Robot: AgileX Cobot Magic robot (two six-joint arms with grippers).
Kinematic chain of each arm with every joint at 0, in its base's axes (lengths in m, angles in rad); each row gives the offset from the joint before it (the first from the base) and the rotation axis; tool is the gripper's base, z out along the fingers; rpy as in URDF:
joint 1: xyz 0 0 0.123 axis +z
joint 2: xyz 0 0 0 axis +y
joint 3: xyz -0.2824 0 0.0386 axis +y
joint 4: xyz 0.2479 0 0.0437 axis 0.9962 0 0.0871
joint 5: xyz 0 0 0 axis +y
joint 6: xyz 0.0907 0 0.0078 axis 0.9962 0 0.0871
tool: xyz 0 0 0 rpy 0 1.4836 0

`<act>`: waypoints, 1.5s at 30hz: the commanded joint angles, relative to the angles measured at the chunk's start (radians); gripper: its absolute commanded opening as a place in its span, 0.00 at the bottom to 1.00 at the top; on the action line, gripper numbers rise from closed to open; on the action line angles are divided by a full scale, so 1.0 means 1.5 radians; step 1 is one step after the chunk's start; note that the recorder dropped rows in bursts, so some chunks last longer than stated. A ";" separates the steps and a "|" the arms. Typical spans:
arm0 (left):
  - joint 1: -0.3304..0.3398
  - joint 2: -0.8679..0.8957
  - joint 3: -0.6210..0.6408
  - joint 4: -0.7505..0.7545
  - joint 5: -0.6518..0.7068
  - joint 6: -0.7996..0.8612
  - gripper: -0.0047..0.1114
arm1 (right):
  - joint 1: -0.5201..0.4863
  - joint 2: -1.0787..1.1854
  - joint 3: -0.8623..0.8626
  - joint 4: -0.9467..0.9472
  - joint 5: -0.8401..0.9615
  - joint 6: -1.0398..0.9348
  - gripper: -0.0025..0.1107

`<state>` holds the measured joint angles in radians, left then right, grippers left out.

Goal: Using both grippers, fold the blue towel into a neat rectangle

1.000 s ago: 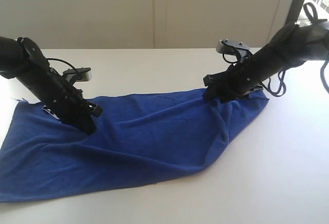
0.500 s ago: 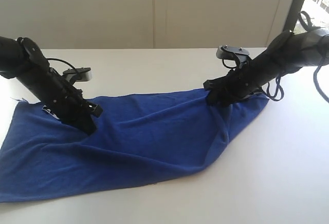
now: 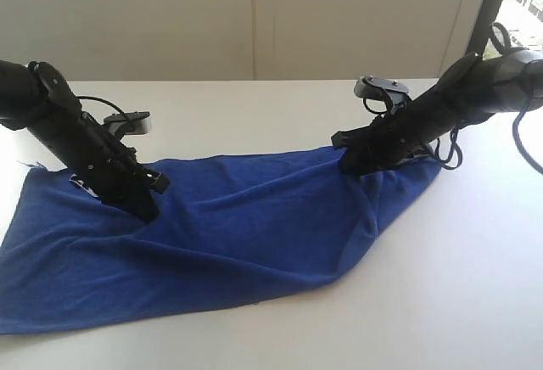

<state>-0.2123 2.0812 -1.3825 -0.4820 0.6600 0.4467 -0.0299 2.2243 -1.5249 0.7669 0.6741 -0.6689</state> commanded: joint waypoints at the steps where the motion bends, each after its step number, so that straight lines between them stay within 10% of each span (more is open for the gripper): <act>1: -0.007 0.036 0.017 0.023 0.027 0.001 0.04 | -0.001 -0.001 -0.002 0.009 0.006 -0.012 0.31; 13: -0.007 0.036 0.017 0.023 0.027 0.001 0.04 | -0.001 -0.001 -0.002 0.010 -0.019 -0.012 0.02; 45: -0.007 -0.035 0.017 0.018 0.020 0.004 0.04 | -0.044 -0.305 0.253 -0.588 0.151 0.397 0.02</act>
<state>-0.2161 2.0520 -1.3686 -0.4696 0.6586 0.4494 -0.0880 1.7931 -1.1954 -0.0664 0.8986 -0.1032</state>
